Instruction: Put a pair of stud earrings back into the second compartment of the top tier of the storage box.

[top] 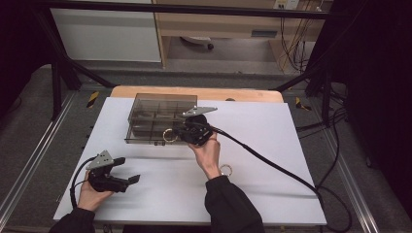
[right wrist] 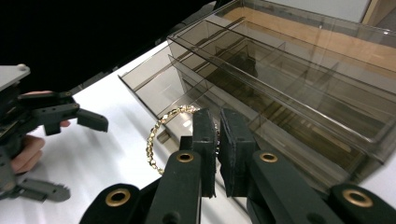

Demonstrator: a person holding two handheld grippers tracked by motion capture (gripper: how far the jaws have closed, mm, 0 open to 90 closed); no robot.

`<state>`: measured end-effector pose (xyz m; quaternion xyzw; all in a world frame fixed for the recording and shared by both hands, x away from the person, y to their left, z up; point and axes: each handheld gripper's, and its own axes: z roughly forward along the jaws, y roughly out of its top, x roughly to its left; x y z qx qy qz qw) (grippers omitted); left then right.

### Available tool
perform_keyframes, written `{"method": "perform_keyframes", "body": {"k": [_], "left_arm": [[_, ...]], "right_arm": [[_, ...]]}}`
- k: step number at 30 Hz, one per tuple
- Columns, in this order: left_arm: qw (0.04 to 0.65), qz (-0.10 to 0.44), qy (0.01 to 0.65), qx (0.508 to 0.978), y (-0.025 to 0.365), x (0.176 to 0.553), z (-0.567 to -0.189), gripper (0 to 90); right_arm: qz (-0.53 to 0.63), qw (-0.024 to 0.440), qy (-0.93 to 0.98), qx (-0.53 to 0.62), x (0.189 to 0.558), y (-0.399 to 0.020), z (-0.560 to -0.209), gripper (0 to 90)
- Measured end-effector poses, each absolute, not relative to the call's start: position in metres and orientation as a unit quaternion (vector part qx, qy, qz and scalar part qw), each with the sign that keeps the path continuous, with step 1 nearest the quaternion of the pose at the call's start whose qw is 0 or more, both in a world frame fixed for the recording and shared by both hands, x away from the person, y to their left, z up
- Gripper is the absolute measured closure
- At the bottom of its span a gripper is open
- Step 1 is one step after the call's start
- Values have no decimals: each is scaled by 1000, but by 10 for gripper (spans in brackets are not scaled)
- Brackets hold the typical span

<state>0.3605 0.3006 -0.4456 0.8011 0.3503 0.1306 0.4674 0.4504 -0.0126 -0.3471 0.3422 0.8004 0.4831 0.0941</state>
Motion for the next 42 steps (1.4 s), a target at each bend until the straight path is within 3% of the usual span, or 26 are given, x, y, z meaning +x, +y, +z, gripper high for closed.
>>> {"method": "perform_keyframes", "body": {"k": [32, 40, 42], "left_arm": [[468, 130, 350, 801, 301, 361, -446, 32], [468, 130, 351, 801, 301, 361, -446, 32], [467, 130, 350, 801, 301, 361, -446, 32]], "right_arm": [[453, 98, 809, 362, 483, 24, -380, 853], [465, 112, 806, 349, 479, 22, -372, 743], [470, 125, 805, 339, 471, 17, -360, 657]]}}
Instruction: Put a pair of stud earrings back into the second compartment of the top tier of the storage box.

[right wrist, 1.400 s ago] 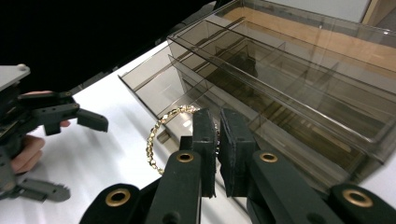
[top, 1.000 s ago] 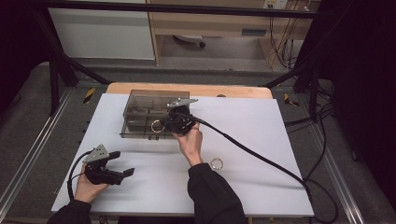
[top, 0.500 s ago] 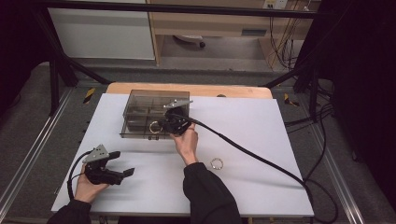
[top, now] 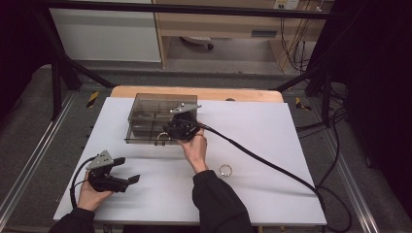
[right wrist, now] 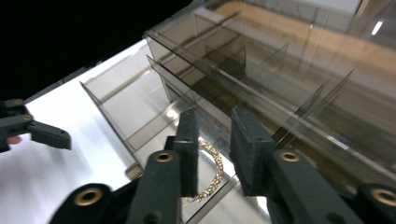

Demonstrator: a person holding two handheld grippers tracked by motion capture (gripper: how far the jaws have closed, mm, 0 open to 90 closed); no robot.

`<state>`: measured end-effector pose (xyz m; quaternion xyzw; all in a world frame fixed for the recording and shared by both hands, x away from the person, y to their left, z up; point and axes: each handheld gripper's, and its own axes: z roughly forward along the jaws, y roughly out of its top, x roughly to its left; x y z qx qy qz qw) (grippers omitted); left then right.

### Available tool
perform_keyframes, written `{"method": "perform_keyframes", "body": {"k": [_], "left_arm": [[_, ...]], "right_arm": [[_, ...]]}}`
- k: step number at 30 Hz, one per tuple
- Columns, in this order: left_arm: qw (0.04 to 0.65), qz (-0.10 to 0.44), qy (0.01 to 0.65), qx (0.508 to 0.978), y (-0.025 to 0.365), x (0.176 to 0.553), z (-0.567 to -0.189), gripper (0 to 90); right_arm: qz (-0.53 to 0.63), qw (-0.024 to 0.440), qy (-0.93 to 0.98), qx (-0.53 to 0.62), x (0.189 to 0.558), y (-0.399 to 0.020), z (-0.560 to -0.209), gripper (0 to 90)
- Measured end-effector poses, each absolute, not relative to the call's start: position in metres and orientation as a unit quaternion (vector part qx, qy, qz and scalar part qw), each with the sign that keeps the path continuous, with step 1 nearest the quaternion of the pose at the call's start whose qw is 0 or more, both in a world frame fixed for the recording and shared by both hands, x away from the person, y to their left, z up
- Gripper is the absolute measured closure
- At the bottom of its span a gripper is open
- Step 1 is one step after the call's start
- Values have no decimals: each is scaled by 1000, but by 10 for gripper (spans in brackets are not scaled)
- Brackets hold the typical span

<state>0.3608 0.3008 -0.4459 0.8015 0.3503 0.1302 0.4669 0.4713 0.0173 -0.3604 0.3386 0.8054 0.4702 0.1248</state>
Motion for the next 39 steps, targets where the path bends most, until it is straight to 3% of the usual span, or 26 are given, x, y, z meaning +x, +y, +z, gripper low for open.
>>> {"method": "perform_keyframes", "body": {"k": [1, 3, 4, 7, 8, 16, 23, 39], "left_arm": [[467, 130, 350, 801, 301, 361, -446, 32], [466, 130, 351, 802, 301, 361, -446, 33], [466, 131, 351, 802, 301, 361, -446, 33], [466, 131, 350, 802, 301, 361, -446, 32], [465, 130, 350, 802, 301, 361, -446, 32], [464, 130, 351, 803, 300, 361, -446, 32], [463, 131, 351, 803, 300, 361, -446, 32], [460, 132, 352, 804, 299, 361, -447, 32]], "right_arm": [[470, 125, 805, 339, 471, 17, -360, 657], [477, 130, 803, 333, 466, 13, -353, 583], [486, 131, 798, 332, 461, 7, -347, 487], [487, 125, 798, 331, 456, 1, -342, 407], [488, 128, 798, 329, 451, -7, -339, 304], [490, 130, 794, 336, 438, -39, -336, 91], [490, 137, 786, 352, 427, -80, -343, 32], [468, 139, 777, 397, 404, -171, -382, 36]]}}
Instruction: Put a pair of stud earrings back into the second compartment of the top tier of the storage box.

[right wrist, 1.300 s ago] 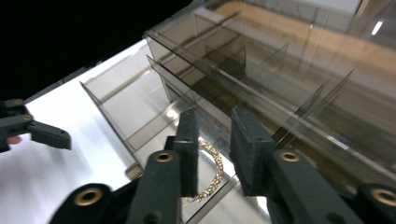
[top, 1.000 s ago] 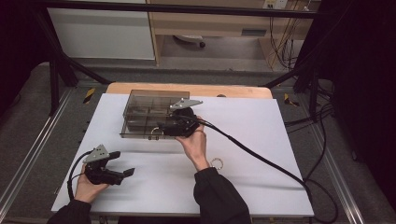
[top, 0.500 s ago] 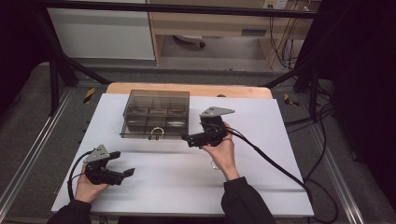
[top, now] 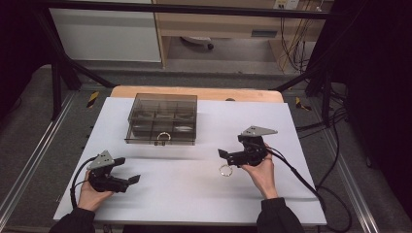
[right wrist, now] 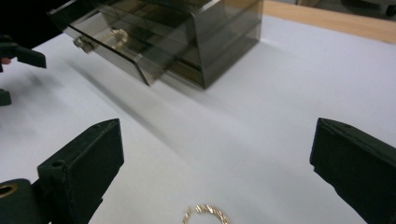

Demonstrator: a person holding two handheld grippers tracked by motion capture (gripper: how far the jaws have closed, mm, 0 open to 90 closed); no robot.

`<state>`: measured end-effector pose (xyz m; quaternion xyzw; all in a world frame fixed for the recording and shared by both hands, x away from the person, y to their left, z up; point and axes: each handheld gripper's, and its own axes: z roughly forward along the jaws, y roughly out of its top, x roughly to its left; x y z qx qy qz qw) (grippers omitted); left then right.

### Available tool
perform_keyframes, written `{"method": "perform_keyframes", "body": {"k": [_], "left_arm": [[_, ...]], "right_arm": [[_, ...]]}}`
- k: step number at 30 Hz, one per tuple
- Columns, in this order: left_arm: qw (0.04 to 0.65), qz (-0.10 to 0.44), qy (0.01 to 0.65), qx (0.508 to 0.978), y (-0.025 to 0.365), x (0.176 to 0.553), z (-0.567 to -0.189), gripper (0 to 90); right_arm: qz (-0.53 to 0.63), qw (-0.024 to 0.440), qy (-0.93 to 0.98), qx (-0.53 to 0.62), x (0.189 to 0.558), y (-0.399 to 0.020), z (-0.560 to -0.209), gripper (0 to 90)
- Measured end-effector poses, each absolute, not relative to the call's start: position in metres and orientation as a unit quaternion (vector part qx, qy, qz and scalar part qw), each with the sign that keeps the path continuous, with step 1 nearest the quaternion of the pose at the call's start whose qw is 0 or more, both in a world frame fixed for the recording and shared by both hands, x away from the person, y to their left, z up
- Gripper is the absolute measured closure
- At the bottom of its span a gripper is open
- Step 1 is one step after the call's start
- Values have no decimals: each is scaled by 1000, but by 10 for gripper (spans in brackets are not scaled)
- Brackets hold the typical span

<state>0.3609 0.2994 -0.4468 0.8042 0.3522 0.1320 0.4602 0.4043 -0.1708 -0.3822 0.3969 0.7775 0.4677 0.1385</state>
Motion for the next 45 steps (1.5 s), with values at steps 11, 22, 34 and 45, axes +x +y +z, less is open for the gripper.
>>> {"method": "perform_keyframes", "body": {"k": [11, 22, 34, 45], "left_arm": [[460, 133, 352, 805, 299, 361, -447, 32], [461, 132, 351, 804, 299, 360, -446, 32], [460, 132, 352, 804, 300, 361, -447, 32], [460, 132, 352, 805, 300, 361, -447, 32]], "right_arm": [[446, 114, 782, 421, 396, -192, -422, 128], [405, 115, 810, 407, 393, -186, -444, 482], [391, 108, 819, 405, 396, -181, -453, 717], [386, 104, 823, 402, 397, -180, -454, 825]]}}
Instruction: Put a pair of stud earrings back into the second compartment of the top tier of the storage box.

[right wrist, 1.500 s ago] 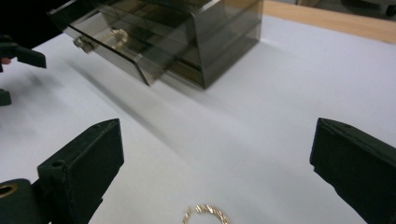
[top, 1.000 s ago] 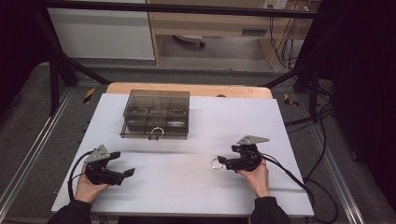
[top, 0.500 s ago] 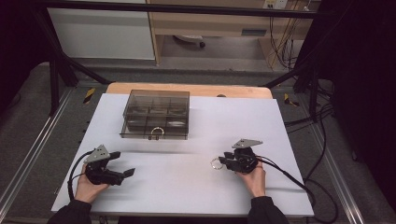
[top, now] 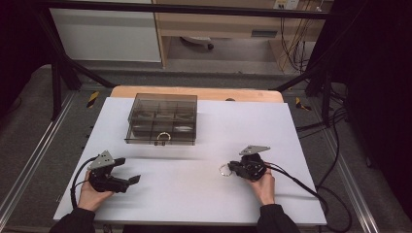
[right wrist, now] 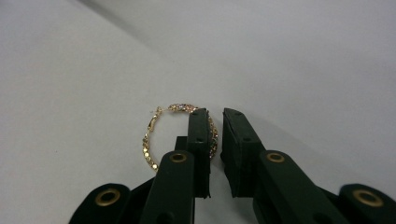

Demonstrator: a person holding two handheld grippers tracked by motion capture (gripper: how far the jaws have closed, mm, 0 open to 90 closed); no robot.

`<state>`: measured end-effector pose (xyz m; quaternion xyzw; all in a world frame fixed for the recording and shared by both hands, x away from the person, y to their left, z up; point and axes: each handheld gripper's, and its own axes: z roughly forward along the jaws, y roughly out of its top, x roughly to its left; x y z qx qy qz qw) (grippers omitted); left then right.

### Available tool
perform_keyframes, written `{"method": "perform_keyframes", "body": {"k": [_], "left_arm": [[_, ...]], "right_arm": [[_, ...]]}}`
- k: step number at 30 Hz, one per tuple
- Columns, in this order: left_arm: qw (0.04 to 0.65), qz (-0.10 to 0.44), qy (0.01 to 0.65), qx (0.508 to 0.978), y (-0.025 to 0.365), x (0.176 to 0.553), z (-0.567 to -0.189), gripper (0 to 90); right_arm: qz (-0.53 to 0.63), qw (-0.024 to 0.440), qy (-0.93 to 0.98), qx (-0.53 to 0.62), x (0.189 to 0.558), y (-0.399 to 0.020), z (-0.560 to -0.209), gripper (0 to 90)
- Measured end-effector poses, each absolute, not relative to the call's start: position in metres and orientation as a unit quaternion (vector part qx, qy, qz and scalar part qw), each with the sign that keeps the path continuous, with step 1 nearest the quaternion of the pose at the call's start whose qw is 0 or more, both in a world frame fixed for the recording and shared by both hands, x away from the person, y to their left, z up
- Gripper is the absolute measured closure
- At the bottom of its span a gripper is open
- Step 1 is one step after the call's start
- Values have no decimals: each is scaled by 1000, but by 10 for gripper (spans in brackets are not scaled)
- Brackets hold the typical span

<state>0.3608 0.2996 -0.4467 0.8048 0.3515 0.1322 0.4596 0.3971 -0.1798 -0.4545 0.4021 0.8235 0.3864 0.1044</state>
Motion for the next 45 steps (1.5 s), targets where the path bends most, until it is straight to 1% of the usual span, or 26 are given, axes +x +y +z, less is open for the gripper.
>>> {"method": "perform_keyframes", "body": {"k": [4, 11, 22, 31, 45], "left_arm": [[460, 132, 351, 805, 300, 361, -447, 32], [460, 132, 352, 805, 300, 361, -447, 32], [461, 132, 352, 804, 300, 361, -446, 32], [460, 132, 352, 805, 300, 361, -447, 32], [460, 132, 352, 805, 300, 361, -447, 32]], "right_arm": [[380, 107, 827, 401, 397, -179, -454, 854], [379, 96, 821, 417, 398, -178, -453, 864], [387, 96, 817, 415, 395, -179, -442, 872], [407, 103, 811, 407, 391, -177, -424, 873], [433, 109, 809, 382, 392, -154, -393, 873]]}}
